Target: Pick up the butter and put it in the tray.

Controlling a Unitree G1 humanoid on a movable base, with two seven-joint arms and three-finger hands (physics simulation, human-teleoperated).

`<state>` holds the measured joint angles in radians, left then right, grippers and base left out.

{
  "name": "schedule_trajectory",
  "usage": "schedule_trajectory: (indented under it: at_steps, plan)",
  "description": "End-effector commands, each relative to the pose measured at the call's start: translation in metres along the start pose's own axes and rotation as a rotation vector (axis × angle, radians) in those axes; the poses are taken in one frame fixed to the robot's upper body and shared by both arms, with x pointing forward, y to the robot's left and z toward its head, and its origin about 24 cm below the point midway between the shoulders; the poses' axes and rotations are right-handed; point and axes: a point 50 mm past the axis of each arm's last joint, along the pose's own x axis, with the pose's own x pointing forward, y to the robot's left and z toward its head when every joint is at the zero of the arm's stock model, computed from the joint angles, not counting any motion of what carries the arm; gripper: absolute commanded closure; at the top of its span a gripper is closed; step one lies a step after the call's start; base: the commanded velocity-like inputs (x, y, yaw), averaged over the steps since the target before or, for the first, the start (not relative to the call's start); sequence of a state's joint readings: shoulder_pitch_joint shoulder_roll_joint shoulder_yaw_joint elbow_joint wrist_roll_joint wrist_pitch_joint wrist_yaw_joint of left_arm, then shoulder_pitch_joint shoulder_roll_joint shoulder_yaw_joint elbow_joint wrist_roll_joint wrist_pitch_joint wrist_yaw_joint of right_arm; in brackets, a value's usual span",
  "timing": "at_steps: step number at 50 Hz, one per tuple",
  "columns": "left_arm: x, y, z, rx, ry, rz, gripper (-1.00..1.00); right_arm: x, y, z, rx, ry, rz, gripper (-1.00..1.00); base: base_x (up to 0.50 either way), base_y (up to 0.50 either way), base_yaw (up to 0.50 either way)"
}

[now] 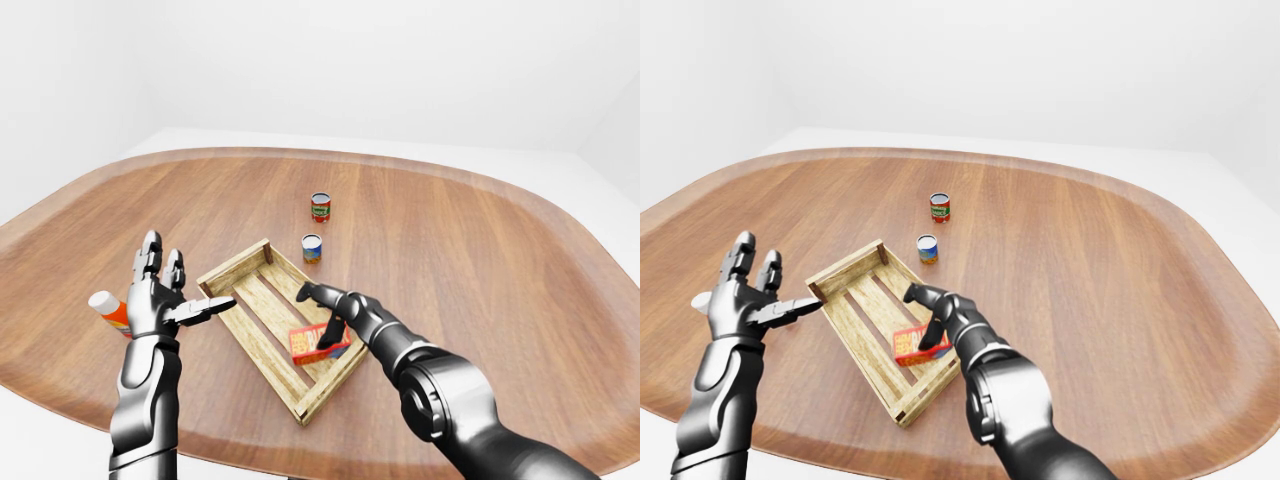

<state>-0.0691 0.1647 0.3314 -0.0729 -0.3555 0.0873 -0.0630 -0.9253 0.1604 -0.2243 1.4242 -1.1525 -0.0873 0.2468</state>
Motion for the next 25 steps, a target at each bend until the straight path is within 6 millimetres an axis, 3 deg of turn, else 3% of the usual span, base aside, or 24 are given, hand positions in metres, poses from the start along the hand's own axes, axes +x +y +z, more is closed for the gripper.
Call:
schedule_trajectory:
  at_steps: [1, 25]
  plan:
    - [0.000, 0.000, 0.000, 0.001, 0.001, -0.002, -1.00, -0.001, -0.010, 0.004, 0.036, -0.020, -0.046, -1.00, 0.00, 0.00, 0.00]
    - [0.000, 0.000, 0.003, 0.003, -0.011, -0.002, -1.00, -0.004, -0.021, 0.012, 0.101, -0.057, -0.036, -1.00, 0.00, 0.00, 0.00]
